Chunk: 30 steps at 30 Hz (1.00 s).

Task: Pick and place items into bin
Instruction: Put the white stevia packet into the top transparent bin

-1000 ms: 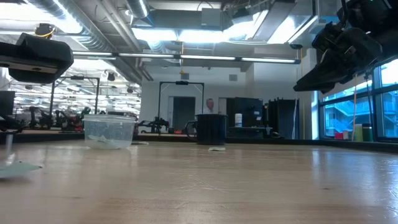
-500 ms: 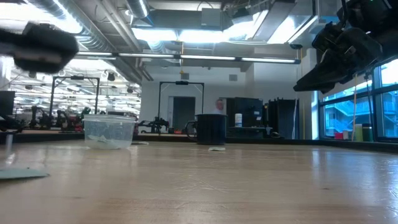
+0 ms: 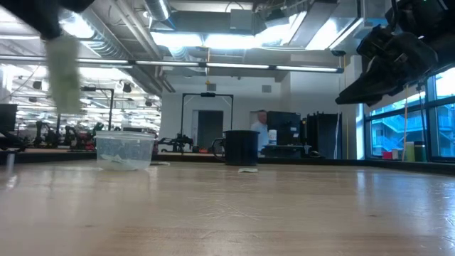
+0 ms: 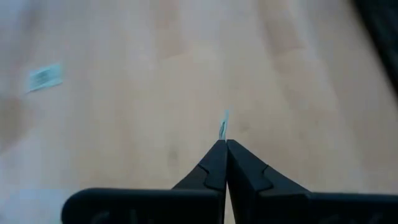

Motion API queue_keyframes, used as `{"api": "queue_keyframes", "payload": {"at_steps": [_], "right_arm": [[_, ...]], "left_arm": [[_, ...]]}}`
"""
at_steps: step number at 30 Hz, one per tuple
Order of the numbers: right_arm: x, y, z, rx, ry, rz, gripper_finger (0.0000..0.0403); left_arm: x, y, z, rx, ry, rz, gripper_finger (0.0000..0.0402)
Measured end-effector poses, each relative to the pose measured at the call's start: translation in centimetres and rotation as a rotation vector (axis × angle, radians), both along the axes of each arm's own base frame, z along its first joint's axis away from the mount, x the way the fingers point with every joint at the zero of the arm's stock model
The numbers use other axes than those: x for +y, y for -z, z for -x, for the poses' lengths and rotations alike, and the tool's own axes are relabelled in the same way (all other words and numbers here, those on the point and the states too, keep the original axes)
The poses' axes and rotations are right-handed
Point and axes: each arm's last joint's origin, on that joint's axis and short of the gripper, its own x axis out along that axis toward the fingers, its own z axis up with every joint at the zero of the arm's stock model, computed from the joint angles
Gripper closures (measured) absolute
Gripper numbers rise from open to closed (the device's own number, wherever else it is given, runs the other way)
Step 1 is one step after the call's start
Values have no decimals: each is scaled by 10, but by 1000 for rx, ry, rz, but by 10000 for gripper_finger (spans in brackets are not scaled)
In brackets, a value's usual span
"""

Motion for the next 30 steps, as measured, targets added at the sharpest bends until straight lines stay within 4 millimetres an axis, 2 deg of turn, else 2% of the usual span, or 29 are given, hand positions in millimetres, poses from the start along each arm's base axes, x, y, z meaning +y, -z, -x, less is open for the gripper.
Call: {"api": "queue_keyframes", "payload": {"at_steps": [6, 11, 14, 21, 30], "right_arm": [[0, 0, 0, 4, -12, 27, 265], [0, 0, 0, 4, -13, 29, 265], [0, 0, 0, 4, -13, 30, 265], [0, 0, 0, 4, -14, 30, 265], [0, 0, 0, 7, -13, 29, 265]], "left_arm": [[37, -30, 17, -62, -191, -84, 400], [72, -40, 21, -75, -361, -175, 400], [92, -35, 18, -30, -426, -218, 399], [133, -6, 12, 111, -510, -308, 399], [157, 12, -2, 113, -515, -250, 400]]}}
